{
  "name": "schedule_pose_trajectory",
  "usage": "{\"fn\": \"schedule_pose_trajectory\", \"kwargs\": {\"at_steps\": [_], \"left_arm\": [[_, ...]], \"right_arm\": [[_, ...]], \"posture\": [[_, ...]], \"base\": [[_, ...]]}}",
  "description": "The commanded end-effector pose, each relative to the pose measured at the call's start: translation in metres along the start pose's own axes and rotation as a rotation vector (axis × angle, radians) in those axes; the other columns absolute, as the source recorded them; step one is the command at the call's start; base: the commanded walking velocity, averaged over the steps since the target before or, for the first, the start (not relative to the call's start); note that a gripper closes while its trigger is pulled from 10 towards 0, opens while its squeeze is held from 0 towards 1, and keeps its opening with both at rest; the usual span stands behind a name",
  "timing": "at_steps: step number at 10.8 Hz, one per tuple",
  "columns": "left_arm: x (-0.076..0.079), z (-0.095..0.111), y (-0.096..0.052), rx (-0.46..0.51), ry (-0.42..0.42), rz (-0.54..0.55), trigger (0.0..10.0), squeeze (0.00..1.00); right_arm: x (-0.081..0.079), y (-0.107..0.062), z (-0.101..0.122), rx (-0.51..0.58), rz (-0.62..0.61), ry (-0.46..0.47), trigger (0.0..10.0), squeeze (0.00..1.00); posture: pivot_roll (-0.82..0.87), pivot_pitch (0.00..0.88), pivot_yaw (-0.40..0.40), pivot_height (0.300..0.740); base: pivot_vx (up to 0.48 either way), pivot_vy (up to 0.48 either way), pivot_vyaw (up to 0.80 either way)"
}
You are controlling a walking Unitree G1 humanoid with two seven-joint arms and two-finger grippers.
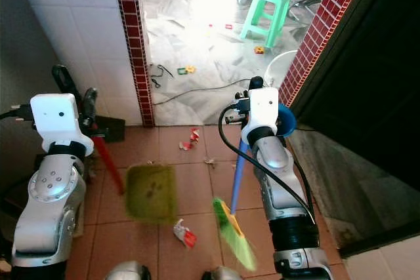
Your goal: Sweep floor
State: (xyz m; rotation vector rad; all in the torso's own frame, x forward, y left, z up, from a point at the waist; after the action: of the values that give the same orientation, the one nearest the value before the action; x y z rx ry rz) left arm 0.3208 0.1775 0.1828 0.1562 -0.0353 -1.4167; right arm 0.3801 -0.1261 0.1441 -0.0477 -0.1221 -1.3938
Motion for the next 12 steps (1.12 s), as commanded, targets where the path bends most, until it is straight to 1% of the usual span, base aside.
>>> {"fn": "schedule_pose_trajectory", "kwargs": {"at_steps": [1,2,3,4,5,6,7,8,9,10,11,12], "left_arm": [[-0.008,0.016,0.006,0.081,0.048,0.042,10.0,0.00],[-0.010,0.019,0.008,0.100,0.068,0.057,10.0,0.00],[-0.015,0.027,0.012,0.127,0.113,0.090,10.0,0.00],[-0.020,0.034,0.012,0.144,0.123,0.121,10.0,0.00],[-0.022,0.033,0.011,0.138,0.128,0.133,10.0,0.00],[-0.016,0.008,0.009,0.077,0.129,0.126,10.0,0.00],[-0.006,-0.005,0.010,0.048,0.122,0.100,10.0,0.00],[-0.004,-0.025,0.010,-0.004,0.128,0.097,10.0,0.00],[0.000,-0.039,0.010,-0.044,0.125,0.090,10.0,0.00],[0.006,-0.051,0.010,-0.068,0.132,0.086,10.0,0.00],[0.011,-0.058,0.012,-0.086,0.128,0.073,10.0,0.00],[0.012,-0.064,0.019,-0.098,0.116,0.085,10.0,0.00]], "right_arm": [[0.004,0.004,0.012,0.047,-0.006,-0.019,10.0,0.00],[0.004,0.004,0.011,0.047,-0.006,-0.020,10.0,0.00],[0.006,0.006,0.012,0.050,-0.010,-0.027,10.0,0.00],[0.008,0.008,0.019,0.063,-0.017,-0.034,10.0,0.00],[0.009,0.007,0.023,0.071,-0.021,-0.039,10.0,0.00],[0.012,0.001,0.015,0.057,-0.061,-0.031,10.0,0.00],[0.009,0.000,0.015,0.060,-0.056,-0.024,10.0,0.00],[0.005,-0.002,0.014,0.057,-0.052,-0.019,10.0,0.00],[0.010,0.000,0.013,0.051,-0.068,-0.011,10.0,0.00],[0.015,0.003,0.017,0.057,-0.082,-0.014,10.0,0.00],[0.019,0.004,0.019,0.059,-0.095,-0.016,10.0,0.00],[0.022,0.005,0.019,0.054,-0.112,-0.001,10.0,0.00]], "posture": [[0.06,0.000,-0.115,0.740],[0.06,0.000,-0.119,0.740],[0.05,0.000,-0.122,0.740],[0.03,0.000,-0.117,0.740],[0.02,0.000,-0.106,0.740],[0.00,0.000,-0.101,0.740],[0.00,0.000,-0.100,0.740],[-0.01,0.000,-0.086,0.740],[-0.03,0.000,-0.077,0.740],[-0.04,0.000,-0.072,0.740],[-0.04,0.000,-0.073,0.740],[-0.05,0.000,-0.070,0.740]], "base": [[0.000,0.000,0.00],[0.000,0.000,0.00],[0.000,0.000,0.00],[0.000,0.000,0.00],[0.000,0.000,0.00],[0.000,0.000,0.00],[0.000,0.000,0.00],[0.000,0.000,0.00],[0.000,0.000,0.00],[0.000,0.000,0.00],[0.000,0.000,0.00],[0.000,0.000,0.00]]}}
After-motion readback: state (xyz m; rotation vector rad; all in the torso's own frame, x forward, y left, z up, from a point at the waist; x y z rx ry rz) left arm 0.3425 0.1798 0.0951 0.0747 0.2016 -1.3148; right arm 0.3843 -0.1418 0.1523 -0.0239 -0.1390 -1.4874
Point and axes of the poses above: a point about 5 cm out from each wrist's last joint towards the gripper, its own y axis pointing out of the wrist towards the gripper, its own z axis along the axis of the wrist's last joint, x = y × z, the point moved 6 cm from there along y, pointing out of the wrist towards the gripper, and after that the axes turned 4 degrees about -y, right-handed, at the moved point
